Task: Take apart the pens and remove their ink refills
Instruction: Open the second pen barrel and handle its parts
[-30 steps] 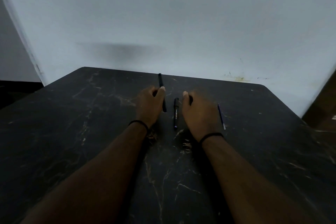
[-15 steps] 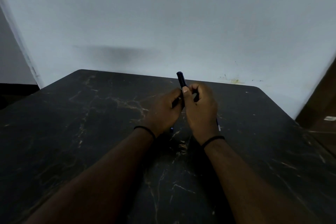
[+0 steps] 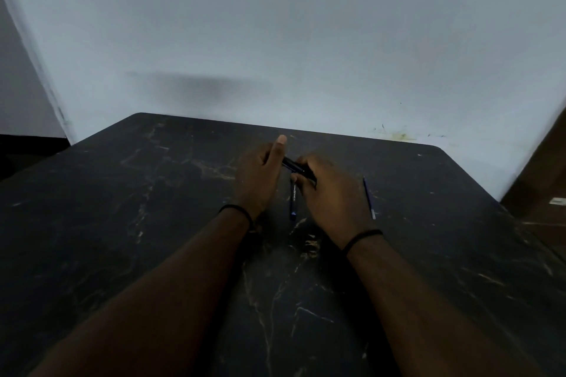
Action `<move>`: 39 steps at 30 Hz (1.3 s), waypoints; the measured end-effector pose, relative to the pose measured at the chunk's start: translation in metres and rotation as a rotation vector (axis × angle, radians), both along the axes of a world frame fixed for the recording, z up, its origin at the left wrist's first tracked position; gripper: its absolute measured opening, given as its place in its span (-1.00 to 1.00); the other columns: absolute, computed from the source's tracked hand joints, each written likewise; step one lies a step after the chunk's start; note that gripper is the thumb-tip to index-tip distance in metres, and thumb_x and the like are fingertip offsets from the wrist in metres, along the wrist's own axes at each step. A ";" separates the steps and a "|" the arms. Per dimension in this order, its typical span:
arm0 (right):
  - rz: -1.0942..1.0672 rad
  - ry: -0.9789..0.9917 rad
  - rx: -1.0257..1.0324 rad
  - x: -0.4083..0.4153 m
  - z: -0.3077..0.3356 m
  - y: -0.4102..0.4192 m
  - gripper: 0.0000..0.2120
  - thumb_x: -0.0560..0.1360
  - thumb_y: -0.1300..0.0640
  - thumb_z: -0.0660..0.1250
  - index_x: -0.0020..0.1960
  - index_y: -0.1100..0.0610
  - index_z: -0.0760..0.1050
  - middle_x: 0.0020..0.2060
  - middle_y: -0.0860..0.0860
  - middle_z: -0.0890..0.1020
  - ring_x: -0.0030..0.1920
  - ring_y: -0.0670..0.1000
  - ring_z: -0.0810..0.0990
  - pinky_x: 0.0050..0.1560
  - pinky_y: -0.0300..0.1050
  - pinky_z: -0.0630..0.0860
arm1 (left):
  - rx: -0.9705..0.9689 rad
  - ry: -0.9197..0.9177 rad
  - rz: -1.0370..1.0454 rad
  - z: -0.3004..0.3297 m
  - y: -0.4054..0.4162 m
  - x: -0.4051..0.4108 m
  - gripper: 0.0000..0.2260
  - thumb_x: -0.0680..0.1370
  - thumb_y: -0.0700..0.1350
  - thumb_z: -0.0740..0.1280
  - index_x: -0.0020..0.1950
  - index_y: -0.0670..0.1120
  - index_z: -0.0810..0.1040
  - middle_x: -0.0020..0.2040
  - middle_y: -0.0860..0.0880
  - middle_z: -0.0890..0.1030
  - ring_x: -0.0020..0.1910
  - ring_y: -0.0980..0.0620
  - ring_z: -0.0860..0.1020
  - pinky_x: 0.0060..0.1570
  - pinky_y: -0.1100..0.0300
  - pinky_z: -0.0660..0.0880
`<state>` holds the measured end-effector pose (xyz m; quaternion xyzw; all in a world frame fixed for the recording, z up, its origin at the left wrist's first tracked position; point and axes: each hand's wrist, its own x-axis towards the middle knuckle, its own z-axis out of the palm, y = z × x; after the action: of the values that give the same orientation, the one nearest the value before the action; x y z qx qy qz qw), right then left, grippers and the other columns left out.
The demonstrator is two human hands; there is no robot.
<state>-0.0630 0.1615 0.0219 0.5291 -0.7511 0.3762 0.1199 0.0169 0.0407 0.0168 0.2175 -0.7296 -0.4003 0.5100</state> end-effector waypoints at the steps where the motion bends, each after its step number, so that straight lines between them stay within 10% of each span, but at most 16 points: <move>1: 0.003 0.038 0.018 0.002 0.002 0.001 -0.86 0.61 0.02 0.28 0.14 0.00 0.53 -0.03 -0.03 0.60 -0.10 -0.05 0.50 -0.18 -0.15 0.30 | 0.007 0.001 -0.008 0.001 0.001 -0.001 -0.56 0.64 0.08 0.20 -0.41 -0.05 0.34 -0.46 -0.03 0.31 -0.46 0.05 0.28 -0.36 0.12 0.23; 10: -0.128 0.163 0.188 0.016 0.010 0.002 -0.73 0.68 -0.10 0.05 -0.15 -0.03 0.31 -0.38 -0.13 0.29 -0.40 -0.19 0.24 -0.43 -0.30 0.08 | -0.052 -0.013 0.061 0.002 -0.001 0.000 -0.58 0.64 -0.02 0.12 -0.43 -0.01 0.22 -0.47 0.00 0.24 -0.43 0.01 0.25 -0.35 0.06 0.19; 28: -0.212 0.077 0.136 0.007 0.000 -0.004 -0.42 0.59 -0.34 0.01 -0.39 0.07 0.30 -0.50 -0.03 0.39 -0.48 -0.13 0.32 -0.45 -0.10 0.16 | -0.002 -0.015 0.241 0.009 -0.009 0.013 -0.55 0.67 -0.03 0.14 -0.43 0.00 0.23 -0.47 0.05 0.24 -0.46 0.10 0.22 -0.38 0.15 0.16; 34: -0.244 0.038 0.106 -0.003 0.000 -0.001 -0.45 0.61 -0.30 0.01 -0.39 0.05 0.25 -0.49 -0.03 0.36 -0.46 -0.09 0.32 -0.42 -0.08 0.13 | 0.124 -0.414 0.354 -0.001 -0.038 0.026 -0.59 0.58 0.06 0.21 -0.43 -0.09 0.45 -0.49 0.01 0.42 -0.45 0.03 0.39 -0.38 0.20 0.28; 39: -0.223 0.062 0.129 0.001 0.000 -0.001 -0.46 0.62 -0.29 0.00 -0.38 0.04 0.24 -0.47 -0.03 0.39 -0.44 -0.08 0.35 -0.39 -0.07 0.18 | -0.108 -0.826 0.495 -0.002 -0.039 0.027 -0.55 0.58 0.17 0.14 -0.10 -0.13 0.67 -0.13 -0.15 0.65 -0.11 -0.16 0.59 -0.06 0.08 0.45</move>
<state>-0.0623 0.1603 0.0222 0.4604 -0.8237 0.2952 0.1498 0.0443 0.0017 0.0152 0.4985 -0.8173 -0.1086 0.2680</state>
